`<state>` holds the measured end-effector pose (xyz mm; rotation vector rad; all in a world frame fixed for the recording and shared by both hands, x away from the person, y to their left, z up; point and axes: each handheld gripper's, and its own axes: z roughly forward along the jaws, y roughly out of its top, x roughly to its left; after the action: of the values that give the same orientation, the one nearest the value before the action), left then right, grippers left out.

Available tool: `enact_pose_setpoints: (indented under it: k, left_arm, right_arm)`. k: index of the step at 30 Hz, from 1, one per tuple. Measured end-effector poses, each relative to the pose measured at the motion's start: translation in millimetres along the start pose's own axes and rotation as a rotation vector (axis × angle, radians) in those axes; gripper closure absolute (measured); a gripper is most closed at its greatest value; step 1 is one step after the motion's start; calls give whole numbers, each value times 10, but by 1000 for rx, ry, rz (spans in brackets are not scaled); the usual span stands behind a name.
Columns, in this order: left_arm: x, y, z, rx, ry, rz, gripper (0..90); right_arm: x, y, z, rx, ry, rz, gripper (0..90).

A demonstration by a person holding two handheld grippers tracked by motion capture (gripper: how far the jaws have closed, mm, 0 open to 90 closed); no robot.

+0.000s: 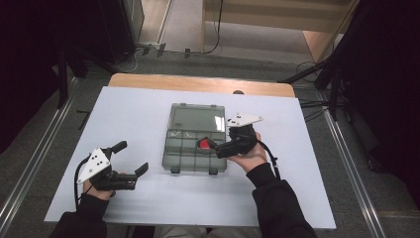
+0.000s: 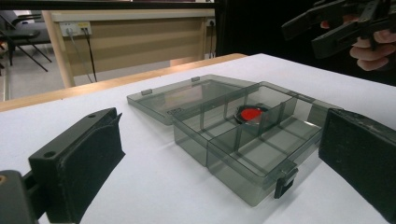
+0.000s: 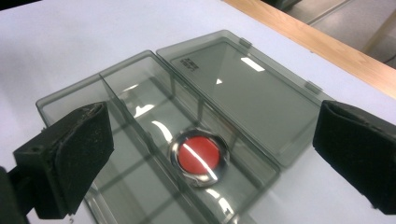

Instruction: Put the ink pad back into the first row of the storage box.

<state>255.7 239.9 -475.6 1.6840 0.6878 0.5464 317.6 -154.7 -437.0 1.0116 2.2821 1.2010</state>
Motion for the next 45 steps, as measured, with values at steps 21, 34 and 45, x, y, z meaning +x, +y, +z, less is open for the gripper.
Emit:
enact_pose_setpoints:
  k: [21, 34, 45]
  left_arm:
    - [-7, 1, 19, 6, -1, 4, 0]
    - [-10, -1, 23, 6, -2, 4, 0]
    - [-9, 0, 21, 7, -1, 5, 0]
  right_arm:
    - [-191, -462, -555, -28, -48, 115, 0]
    - [-229, -737, -765, -50, -73, 134, 0]
    - [-229, -932, -834, -99, -96, 141, 0]
